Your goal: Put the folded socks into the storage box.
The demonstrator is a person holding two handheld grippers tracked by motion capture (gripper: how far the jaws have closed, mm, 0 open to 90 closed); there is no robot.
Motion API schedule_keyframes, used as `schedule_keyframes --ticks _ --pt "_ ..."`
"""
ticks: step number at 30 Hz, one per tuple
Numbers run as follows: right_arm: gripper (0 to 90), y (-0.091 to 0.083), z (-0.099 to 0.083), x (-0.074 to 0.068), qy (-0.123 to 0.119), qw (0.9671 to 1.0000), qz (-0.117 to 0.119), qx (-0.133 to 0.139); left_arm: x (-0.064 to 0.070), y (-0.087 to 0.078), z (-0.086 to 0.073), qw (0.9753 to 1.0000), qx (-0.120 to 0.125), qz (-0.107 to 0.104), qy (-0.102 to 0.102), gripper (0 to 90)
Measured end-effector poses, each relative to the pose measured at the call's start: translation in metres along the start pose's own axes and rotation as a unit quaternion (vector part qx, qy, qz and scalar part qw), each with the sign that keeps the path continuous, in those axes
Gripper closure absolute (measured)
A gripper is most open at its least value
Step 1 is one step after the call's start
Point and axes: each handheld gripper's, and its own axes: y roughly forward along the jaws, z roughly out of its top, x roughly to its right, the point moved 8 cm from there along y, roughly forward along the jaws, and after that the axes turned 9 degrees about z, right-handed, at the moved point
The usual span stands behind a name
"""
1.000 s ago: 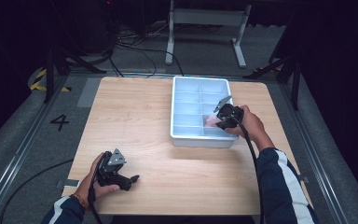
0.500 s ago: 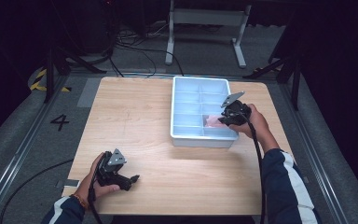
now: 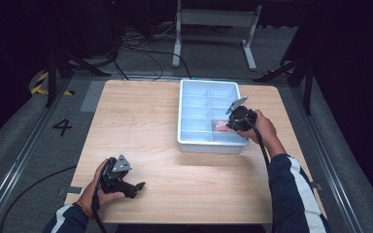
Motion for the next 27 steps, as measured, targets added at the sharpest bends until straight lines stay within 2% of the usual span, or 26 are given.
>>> schedule_keyframes --ticks 5,10,27 --pt "83.5 0.005 -0.002 -0.001 -0.002 0.9999 -0.003 -0.017 0.0 0.0 0.0 1.0 0.0 0.0 0.0 0.3" --pt "82.7 0.005 -0.002 -0.001 0.0 0.9999 -0.003 -0.014 0.0 0.0 0.0 1.0 0.0 0.0 0.0 0.3" --pt "72.3 -0.017 -0.001 -0.002 0.022 0.9993 0.002 0.032 0.0 0.0 0.0 1.0 0.0 0.0 0.0 0.3"
